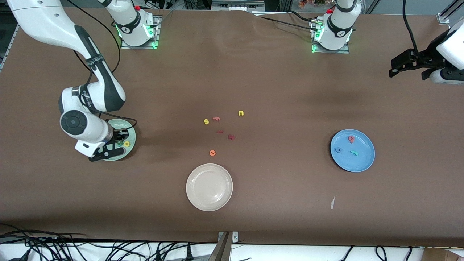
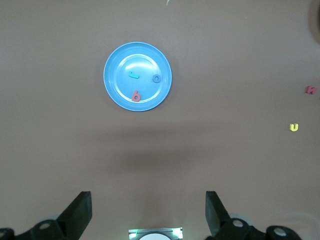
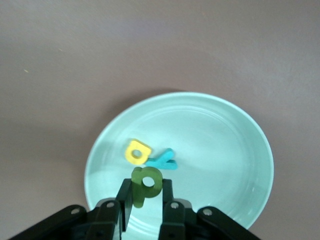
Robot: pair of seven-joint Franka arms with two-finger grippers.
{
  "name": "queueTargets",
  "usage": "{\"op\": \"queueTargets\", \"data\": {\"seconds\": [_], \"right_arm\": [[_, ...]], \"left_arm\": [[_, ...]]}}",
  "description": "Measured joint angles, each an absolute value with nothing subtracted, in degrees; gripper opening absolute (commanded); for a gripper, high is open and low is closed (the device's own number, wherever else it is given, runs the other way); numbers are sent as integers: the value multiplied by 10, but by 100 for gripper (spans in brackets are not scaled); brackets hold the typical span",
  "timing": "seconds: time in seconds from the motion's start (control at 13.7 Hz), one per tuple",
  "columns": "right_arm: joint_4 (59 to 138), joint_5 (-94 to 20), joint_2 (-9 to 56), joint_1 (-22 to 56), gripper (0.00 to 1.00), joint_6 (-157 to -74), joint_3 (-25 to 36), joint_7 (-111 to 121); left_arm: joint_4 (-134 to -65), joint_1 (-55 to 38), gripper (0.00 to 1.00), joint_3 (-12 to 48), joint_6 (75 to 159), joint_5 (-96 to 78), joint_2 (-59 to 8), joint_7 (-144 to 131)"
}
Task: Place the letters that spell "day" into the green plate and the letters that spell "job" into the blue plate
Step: 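Carry the green p onto the green plate and open the right gripper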
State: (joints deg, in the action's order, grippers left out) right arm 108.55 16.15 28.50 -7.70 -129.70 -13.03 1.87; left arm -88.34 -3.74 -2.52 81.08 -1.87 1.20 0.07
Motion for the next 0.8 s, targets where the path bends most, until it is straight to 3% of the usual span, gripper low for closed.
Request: {"op": "queueTargets", "data": {"seconds": [0.07,0.15,0.37,0.8], "right_arm": [[1103,160,281,-85,81,-1318,-130,24],[1111,160,280,-89,100,-1328,-129,26],[1105,159,273,-88,100,-1308,-130,26],[940,117,252,-86,100,-1028,-172,26]], "left_arm": [[-883,-37,100,-27,811,-19,12,1],[-883,-37,100,-27,811,-19,12,1],[-882,-38,100,-27,811,-19,12,1],[-882,-37,100,-28,810,-19,11,1]]}}
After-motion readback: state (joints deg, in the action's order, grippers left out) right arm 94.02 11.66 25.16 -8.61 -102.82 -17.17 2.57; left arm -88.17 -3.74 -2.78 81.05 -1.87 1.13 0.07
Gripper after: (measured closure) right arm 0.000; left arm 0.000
